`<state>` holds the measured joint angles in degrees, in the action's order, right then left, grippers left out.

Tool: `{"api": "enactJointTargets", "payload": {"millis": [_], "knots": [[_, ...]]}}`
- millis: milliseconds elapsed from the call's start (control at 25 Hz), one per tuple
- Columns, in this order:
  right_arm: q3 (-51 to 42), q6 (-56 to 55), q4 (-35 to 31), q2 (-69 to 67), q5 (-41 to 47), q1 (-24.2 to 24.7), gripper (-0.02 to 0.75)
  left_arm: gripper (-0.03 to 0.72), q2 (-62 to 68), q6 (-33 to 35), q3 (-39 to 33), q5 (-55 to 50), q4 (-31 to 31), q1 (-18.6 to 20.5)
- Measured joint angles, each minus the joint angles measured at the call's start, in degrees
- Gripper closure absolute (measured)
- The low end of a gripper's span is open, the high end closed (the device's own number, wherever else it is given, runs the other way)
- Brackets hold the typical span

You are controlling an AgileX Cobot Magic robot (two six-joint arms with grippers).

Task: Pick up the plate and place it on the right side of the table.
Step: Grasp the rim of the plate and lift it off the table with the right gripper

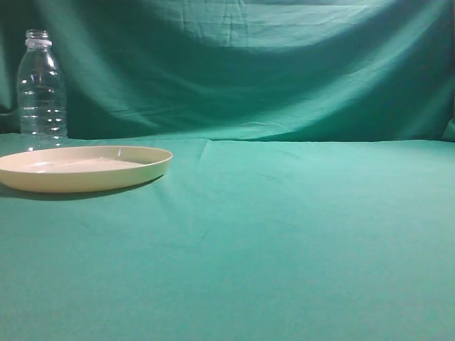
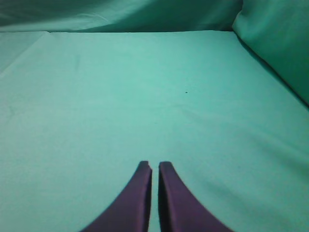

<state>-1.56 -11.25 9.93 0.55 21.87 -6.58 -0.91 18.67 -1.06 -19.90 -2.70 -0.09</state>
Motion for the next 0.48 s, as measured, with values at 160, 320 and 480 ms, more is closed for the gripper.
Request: {"api": "enactJointTargets", "payload": {"millis": [160,320,480], "knots": [[0.0,0.0,0.0,0.0,0.0,0.0,0.738,0.688,0.0,0.0,0.0,0.0,0.0,0.0],[0.0,0.0,0.0,0.0,0.0,0.0,0.738,0.688,0.0,0.0,0.0,0.0,0.0,0.0],[0.0,0.0,0.0,0.0,0.0,0.0,0.738,0.688,0.0,0.0,0.0,0.0,0.0,0.0]]}}
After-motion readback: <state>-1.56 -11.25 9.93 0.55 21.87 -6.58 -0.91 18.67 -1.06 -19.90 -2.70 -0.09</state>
